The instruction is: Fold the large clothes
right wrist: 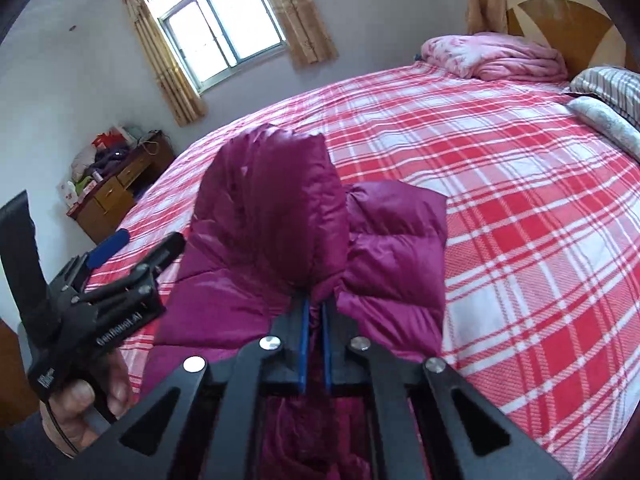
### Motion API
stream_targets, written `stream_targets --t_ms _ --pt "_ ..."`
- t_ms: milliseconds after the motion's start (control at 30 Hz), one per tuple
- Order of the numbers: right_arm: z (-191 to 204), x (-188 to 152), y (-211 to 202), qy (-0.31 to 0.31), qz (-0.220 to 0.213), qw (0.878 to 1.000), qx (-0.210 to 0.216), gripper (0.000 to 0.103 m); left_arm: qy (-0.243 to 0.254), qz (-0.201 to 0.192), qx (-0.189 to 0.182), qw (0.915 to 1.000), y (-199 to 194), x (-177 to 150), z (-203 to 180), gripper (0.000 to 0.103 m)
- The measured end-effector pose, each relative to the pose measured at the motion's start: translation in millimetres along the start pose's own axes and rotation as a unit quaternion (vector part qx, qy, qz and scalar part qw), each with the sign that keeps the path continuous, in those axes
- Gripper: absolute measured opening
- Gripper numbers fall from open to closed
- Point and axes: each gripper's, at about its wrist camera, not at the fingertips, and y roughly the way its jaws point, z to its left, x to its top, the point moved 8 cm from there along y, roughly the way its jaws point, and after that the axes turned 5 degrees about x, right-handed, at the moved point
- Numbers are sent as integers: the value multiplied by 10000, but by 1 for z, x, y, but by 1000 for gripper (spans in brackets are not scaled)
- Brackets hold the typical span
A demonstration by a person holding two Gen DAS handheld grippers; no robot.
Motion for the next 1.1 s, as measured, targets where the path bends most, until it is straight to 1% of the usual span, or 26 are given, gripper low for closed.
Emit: stream_targets --t_ms 67,133,167,233,267,300,333,367,400,433,467,533,567,600,633,700,767,800,833,867,900,933,1033,1100 --pt "-24 -13 12 266 187 9993 -159 7 307 117 40 9995 8 -8 -18 93" --pt "-36 -20 16 457 254 9986 -129 7 642 166 111 9977 13 -17 -36 93" --pt "-38 -19 12 464 253 9985 -138 7 742 119 182 9970 12 -18 -41 93" --pt "-38 -16 3 414 227 9985 -276 8 835 9 180 9963 7 -15 -44 93" --pt "-38 -12 -5 432 174 9981 -411 12 835 -15 178 9963 6 -13 -43 93" --pt "-38 -8 -15 469 58 9973 -568 22 794 -31 213 9966 5 -8 -40 93" --pt "-37 -1 -27 516 -126 9957 -756 28 698 -43 227 9973 5 -4 -37 93" --pt "-35 8 -39 550 -390 9936 -906 39 567 -34 203 9982 7 3 -34 93" --pt "-29 17 -51 555 -649 9912 -1016 43 449 -10 196 9988 8 7 -31 93" --pt "-20 27 -60 525 -875 9894 -1036 46 353 21 202 9992 10 11 -28 93" --pt "-7 37 -66 470 -1043 9890 -937 46 275 47 199 9994 12 14 -26 93" --pt "17 54 -66 435 -1233 9894 -635 46 122 111 226 9996 17 18 -22 93" --pt "27 61 -61 481 -1253 9901 -403 46 63 149 291 9994 19 19 -20 93" --pt "34 66 -55 554 -1263 9903 -161 47 -18 204 359 9991 22 21 -17 93" --pt "38 69 -46 579 -1230 9907 -53 48 -105 265 393 9988 25 23 -14 93" --pt "35 70 -20 560 -1069 9922 -316 48 -215 350 473 9980 32 29 -11 93" --pt "17 59 1 670 -857 9929 -479 48 -227 446 599 9969 45 30 -10 93" --pt "8 51 11 729 -725 9932 -542 48 -186 601 578 9963 54 27 -13 93" --pt "0 42 16 753 -637 9936 -553 48 -114 859 451 9952 67 19 -21 93" --pt "-5 33 19 735 -600 9941 -533 48 -76 1021 395 9940 75 13 -26 93" --pt "-10 28 19 703 -632 9942 -509 48 -55 1098 387 9932 81 8 -31 93" --pt "-14 27 20 680 -665 9942 -497 48 -37 1091 413 9932 84 5 -34 94" --pt "-19 26 26 634 -626 9950 -457 48 52 1071 665 9920 89 -2 -39 99" --pt "-22 24 32 632 -569 9954 -437 48 39 1144 700 9910 93 -7 -40 100"
